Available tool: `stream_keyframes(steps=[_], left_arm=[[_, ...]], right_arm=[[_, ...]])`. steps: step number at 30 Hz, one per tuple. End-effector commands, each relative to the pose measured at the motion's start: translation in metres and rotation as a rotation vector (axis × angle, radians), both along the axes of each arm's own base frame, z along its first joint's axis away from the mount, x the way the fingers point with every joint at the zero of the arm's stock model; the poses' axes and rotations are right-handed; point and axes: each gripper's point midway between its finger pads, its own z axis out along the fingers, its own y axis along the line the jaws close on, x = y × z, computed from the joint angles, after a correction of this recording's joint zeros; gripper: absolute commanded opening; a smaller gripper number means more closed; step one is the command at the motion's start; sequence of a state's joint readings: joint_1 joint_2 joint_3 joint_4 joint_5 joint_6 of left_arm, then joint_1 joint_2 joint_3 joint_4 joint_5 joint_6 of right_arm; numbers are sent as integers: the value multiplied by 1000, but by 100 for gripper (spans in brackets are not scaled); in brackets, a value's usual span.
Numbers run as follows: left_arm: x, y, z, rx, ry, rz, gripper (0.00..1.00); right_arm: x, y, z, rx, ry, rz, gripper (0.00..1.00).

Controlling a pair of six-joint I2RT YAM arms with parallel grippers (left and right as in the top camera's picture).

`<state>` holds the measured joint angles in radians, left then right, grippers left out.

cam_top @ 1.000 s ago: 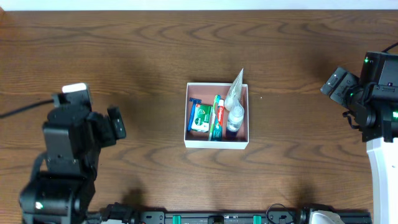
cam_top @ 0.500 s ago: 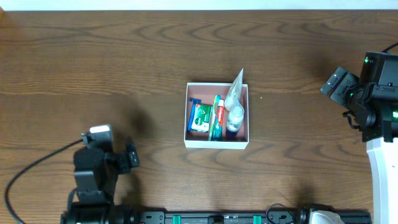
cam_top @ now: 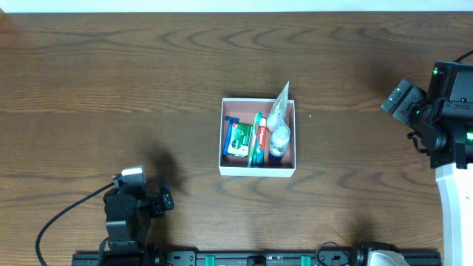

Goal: Pack container

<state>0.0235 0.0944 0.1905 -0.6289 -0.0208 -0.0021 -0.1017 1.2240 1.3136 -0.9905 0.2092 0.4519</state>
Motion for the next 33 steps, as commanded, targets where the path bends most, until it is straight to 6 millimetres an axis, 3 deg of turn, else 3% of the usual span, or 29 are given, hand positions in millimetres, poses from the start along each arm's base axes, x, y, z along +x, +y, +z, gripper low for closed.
stream_keyframes(steps=[1,33], left_arm=[[-1,-2,-10,-4,-3,-10,98],[-2,-2,-8,-3,-15,-10,98]], right_arm=[[0,-3,2,-5,-4,-5,99],[0,-3,2,-5,-4,-5,99]])
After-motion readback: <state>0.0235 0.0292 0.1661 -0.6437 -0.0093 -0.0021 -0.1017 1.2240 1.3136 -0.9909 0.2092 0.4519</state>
